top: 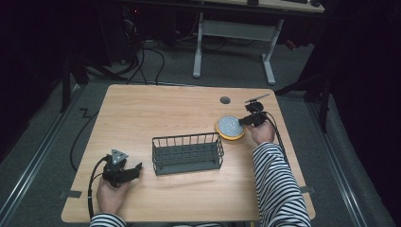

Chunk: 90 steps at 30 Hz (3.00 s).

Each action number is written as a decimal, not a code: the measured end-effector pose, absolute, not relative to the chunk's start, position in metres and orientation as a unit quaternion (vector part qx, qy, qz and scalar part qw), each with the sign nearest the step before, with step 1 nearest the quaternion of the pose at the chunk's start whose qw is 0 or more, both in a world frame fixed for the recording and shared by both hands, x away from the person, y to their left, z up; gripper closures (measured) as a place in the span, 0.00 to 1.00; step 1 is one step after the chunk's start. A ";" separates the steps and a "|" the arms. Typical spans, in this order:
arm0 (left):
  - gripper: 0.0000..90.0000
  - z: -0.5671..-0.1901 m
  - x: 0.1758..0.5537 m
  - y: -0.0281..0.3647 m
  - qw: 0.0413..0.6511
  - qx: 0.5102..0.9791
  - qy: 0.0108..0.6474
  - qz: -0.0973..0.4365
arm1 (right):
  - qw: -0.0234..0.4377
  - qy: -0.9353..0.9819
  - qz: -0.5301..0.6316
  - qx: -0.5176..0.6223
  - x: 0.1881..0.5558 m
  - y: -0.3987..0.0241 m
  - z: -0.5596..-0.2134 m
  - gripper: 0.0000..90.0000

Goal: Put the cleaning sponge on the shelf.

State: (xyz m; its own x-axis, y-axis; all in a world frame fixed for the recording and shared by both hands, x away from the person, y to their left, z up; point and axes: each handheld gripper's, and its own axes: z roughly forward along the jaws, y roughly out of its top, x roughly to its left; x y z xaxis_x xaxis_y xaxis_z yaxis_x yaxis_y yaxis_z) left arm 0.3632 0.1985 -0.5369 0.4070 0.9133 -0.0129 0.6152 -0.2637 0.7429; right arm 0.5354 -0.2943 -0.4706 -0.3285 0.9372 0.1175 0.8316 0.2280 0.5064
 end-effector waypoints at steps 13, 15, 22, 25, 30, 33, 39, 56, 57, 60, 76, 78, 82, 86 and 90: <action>0.31 -0.537 0.363 0.199 0.344 0.765 0.500 0.216 | 0.125 0.777 0.279 0.550 0.520 -0.302 -0.444 0.94; 0.31 -0.537 0.363 0.199 0.344 0.765 0.500 0.217 | 0.129 0.777 0.283 0.547 0.516 -0.303 -0.438 0.94; 0.31 -0.537 0.363 0.199 0.344 0.765 0.500 0.216 | 0.140 0.780 0.302 0.530 0.506 -0.306 -0.423 0.94; 0.31 -0.537 0.363 0.199 0.344 0.765 0.500 0.216 | 0.142 0.782 0.304 0.525 0.504 -0.306 -0.420 0.94; 0.31 -0.537 0.363 0.199 0.344 0.765 0.500 0.216 | 0.150 0.785 0.315 0.512 0.496 -0.308 -0.410 0.94; 0.31 -0.537 0.363 0.199 0.344 0.765 0.500 0.216 | 0.151 0.785 0.323 0.507 0.492 -0.307 -0.406 0.94; 0.31 -0.537 0.363 0.198 0.344 0.765 0.500 0.217 | 0.155 0.791 0.337 0.487 0.483 -0.303 -0.393 0.94; 0.31 -0.537 0.363 0.198 0.344 0.765 0.500 0.217 | 0.147 0.820 0.388 0.393 0.454 -0.256 -0.355 0.94; 0.31 -0.537 0.363 0.198 0.344 0.765 0.500 0.217 | 0.146 0.823 0.388 0.388 0.454 -0.253 -0.355 0.94; 0.31 -0.537 0.363 0.198 0.344 0.764 0.500 0.217 | 0.142 0.828 0.386 0.380 0.452 -0.245 -0.357 0.94; 0.31 -0.537 0.363 0.198 0.344 0.764 0.500 0.217 | 0.120 0.850 0.383 0.341 0.446 -0.204 -0.383 0.94; 0.31 -0.537 0.363 0.198 0.344 0.764 0.500 0.217 | 0.121 0.850 0.384 0.339 0.446 -0.203 -0.384 0.94; 0.31 -0.537 0.363 0.198 0.344 0.764 0.500 0.217 | 0.125 0.852 0.382 0.336 0.442 -0.199 -0.389 0.94; 0.31 -0.537 0.363 0.198 0.344 0.764 0.500 0.217 | 0.127 0.854 0.380 0.332 0.441 -0.197 -0.394 0.94; 0.31 -0.537 0.363 0.198 0.344 0.764 0.500 0.217 | 0.132 0.855 0.378 0.328 0.440 -0.195 -0.396 0.94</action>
State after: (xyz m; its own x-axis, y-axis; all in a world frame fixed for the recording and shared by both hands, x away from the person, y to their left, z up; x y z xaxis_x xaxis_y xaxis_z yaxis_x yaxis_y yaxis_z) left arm 0.3630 0.1984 -0.5369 0.4058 0.9139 -0.0130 0.6155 -0.2628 0.7430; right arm 0.4395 -0.1951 -0.3963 -0.7495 0.6616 0.0223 0.4614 0.4980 0.7342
